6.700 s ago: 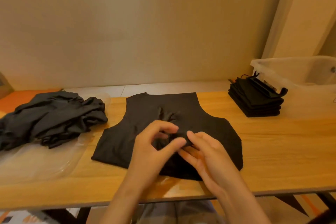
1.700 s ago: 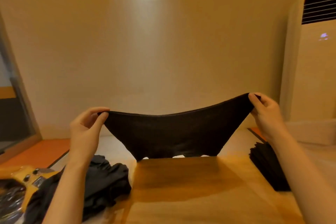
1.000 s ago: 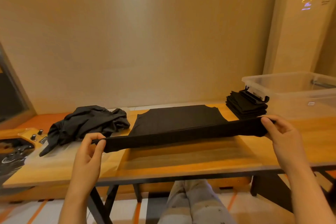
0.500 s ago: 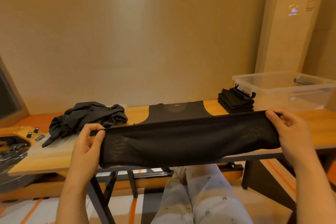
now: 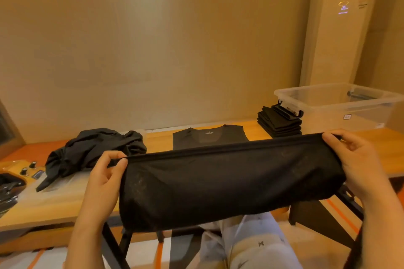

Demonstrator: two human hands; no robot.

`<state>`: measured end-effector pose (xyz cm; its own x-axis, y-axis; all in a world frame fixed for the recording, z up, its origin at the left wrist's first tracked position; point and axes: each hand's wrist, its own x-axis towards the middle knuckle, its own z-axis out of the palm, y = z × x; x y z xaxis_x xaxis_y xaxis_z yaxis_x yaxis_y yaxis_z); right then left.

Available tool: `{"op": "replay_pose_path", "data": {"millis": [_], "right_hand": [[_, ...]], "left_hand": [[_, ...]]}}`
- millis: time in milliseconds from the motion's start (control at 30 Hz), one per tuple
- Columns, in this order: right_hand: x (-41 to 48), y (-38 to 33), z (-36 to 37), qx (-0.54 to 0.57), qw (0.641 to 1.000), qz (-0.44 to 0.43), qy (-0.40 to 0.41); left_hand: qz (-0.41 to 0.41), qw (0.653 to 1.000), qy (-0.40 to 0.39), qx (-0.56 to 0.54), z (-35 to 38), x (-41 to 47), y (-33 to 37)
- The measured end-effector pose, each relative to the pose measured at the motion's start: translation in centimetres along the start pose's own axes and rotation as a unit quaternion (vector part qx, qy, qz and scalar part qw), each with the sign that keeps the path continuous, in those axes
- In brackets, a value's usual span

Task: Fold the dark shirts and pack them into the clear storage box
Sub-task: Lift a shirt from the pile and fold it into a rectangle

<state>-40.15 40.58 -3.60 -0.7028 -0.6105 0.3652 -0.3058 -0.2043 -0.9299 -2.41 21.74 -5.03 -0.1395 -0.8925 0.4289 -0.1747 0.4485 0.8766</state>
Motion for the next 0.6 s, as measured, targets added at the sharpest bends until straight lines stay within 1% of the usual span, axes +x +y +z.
{"op": "replay_pose_path", "data": {"millis": [133,267,433,533,600], "right_hand": [[2.6,1.0,1.1,-0.02,1.0,0.012,-0.007],[4.3,1.4,2.1,-0.052,0.998,0.015,-0.023],[7.3,0.5,3.3,-0.089,0.996,0.015,-0.024],[9.8,-0.5,4.5,-0.101,0.995,0.01,-0.024],[12.0,-1.0,5.6,-0.112,0.993,0.01,-0.039]], "left_hand": [[0.017,0.999,-0.014,0.035,1.1,3.1,-0.3],[0.012,0.997,-0.021,0.076,1.1,4.6,-1.2],[0.001,0.996,-0.01,0.091,1.1,7.6,-0.7],[0.012,0.994,-0.009,0.109,0.9,10.3,-0.1],[0.018,0.991,-0.012,0.132,1.0,12.5,0.4]]}}
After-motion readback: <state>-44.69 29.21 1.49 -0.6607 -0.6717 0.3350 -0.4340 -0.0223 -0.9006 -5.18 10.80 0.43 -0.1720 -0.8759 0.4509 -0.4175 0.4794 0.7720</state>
